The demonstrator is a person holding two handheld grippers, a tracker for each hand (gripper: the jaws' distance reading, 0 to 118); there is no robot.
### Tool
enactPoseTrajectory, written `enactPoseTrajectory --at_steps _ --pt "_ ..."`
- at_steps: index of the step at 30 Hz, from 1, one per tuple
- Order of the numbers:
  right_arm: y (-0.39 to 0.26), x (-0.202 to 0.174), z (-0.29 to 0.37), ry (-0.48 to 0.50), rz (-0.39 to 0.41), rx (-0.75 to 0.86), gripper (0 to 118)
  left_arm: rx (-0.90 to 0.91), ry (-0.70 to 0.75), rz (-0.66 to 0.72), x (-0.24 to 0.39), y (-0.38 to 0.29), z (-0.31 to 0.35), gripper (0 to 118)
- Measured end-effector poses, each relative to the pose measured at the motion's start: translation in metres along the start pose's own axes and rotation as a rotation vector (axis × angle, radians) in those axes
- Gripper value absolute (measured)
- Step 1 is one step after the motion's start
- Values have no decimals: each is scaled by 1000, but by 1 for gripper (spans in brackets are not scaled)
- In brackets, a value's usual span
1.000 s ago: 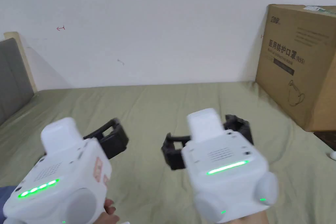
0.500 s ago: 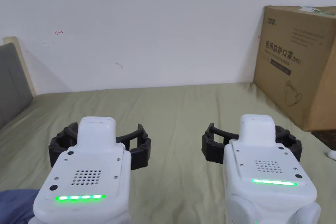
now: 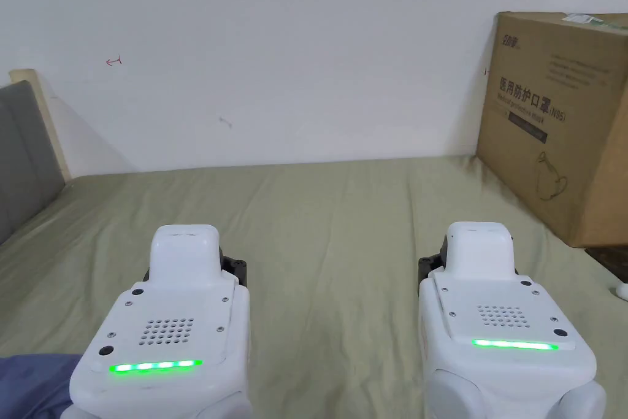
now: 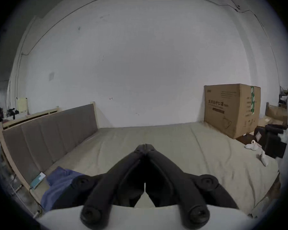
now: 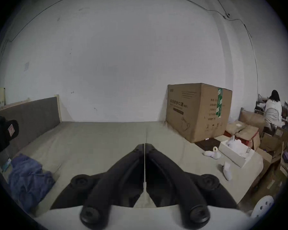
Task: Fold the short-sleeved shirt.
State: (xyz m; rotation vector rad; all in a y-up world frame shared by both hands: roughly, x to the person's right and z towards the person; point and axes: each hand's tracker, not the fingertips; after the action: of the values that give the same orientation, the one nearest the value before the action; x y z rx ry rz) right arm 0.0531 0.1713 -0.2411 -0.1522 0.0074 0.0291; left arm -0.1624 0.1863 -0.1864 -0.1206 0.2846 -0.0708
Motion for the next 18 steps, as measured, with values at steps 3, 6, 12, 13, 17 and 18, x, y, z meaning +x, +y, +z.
enactPoseTrajectory --at_steps 3,6,12,13,17,18 --pt "3 1 0 46 -3 -12 1 -16 -13 21 -6 2 -3 0" --pt "10 -10 -3 89 2 -10 1 -12 23 31 -22 5 0 0" --pt "19 -72 -5 325 11 -6 1 -19 209 85 -93 12 27 0" --pt "19 -84 -5 373 5 -7 1 -21 257 80 -104 12 34 0" --pt "17 -142 2 521 50 -21 1 -58 424 56 -149 6 62 0" --pt "16 -154 5 548 63 -19 1 -67 442 67 -158 4 68 0"
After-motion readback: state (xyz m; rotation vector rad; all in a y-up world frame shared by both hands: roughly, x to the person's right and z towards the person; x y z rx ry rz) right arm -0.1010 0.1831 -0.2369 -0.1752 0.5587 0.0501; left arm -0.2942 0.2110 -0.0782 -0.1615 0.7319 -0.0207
